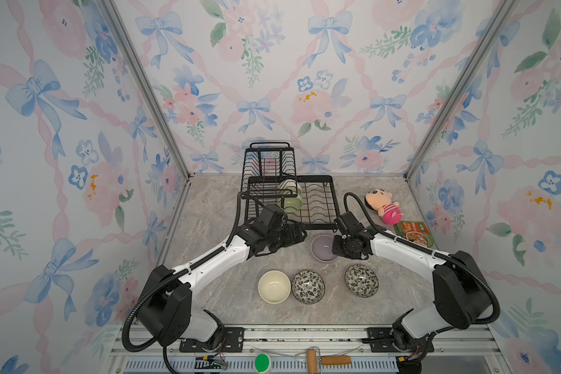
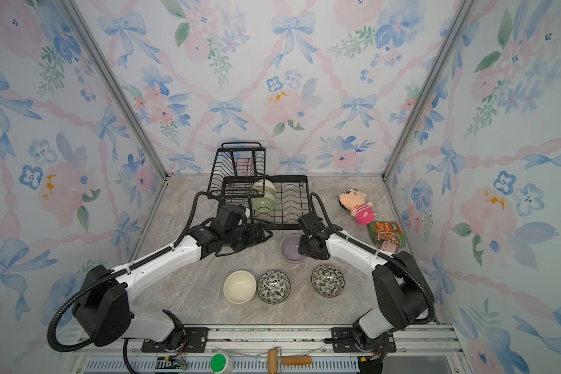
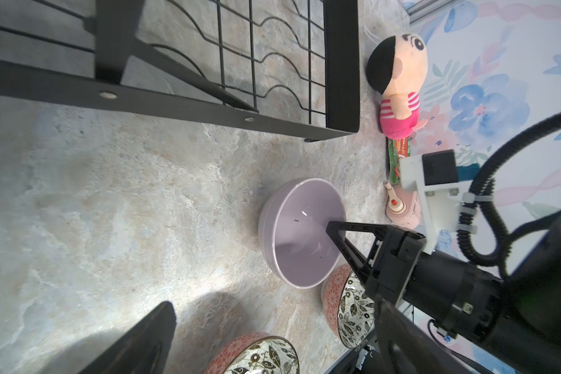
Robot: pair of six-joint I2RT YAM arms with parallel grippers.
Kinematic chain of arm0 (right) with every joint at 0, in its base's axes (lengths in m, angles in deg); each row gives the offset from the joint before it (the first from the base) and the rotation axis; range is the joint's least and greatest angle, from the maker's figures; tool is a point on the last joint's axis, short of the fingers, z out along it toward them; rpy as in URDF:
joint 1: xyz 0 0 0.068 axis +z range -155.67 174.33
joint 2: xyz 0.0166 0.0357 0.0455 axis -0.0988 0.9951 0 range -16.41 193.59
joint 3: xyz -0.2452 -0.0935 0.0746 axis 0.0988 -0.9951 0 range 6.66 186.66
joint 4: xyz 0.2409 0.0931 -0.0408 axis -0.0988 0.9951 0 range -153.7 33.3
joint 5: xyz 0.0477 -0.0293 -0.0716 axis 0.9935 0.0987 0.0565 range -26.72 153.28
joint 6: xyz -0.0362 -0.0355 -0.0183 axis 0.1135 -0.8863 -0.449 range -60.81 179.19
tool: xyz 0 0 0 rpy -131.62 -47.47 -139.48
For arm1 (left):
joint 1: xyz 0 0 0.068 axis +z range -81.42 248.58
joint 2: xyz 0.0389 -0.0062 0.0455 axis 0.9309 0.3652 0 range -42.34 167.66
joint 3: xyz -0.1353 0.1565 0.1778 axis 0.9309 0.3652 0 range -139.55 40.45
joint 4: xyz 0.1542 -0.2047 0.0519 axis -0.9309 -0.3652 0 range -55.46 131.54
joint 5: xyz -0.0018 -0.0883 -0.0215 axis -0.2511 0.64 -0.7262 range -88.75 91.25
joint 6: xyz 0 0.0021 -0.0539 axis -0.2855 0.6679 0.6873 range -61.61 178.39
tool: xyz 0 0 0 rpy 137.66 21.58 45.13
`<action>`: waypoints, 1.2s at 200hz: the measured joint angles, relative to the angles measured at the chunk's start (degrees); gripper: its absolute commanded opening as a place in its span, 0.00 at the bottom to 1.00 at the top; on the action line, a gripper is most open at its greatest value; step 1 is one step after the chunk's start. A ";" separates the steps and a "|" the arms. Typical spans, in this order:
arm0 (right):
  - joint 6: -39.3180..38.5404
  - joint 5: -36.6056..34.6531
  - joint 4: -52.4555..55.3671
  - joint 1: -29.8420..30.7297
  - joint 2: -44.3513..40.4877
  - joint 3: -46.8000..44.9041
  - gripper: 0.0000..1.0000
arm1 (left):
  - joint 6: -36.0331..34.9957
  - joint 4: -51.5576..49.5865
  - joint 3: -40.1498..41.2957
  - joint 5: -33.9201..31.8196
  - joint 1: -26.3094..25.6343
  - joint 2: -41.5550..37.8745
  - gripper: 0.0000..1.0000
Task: Load bowls into a dish rack
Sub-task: Pick up the bowl from the center of the table.
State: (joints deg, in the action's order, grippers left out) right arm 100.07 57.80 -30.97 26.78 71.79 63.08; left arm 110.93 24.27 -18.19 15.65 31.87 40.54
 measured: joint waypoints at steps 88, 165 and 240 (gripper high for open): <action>-7.98 -7.17 7.56 -0.90 -10.56 7.85 0.04 | -3.56 6.58 -12.20 -1.09 -5.73 3.96 0.93; -10.60 -10.71 10.23 -3.21 -11.58 16.70 0.00 | -5.38 6.73 -20.92 -5.66 -8.66 11.26 0.73; -11.63 -11.47 10.19 -3.56 -11.13 20.20 0.00 | -4.59 5.20 -23.15 -9.31 -8.66 11.85 0.45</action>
State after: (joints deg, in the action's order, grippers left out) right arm 88.44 46.33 -20.78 23.21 60.67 83.28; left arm 106.34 29.47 -41.33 6.34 23.21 52.38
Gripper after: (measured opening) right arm 0.087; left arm 0.526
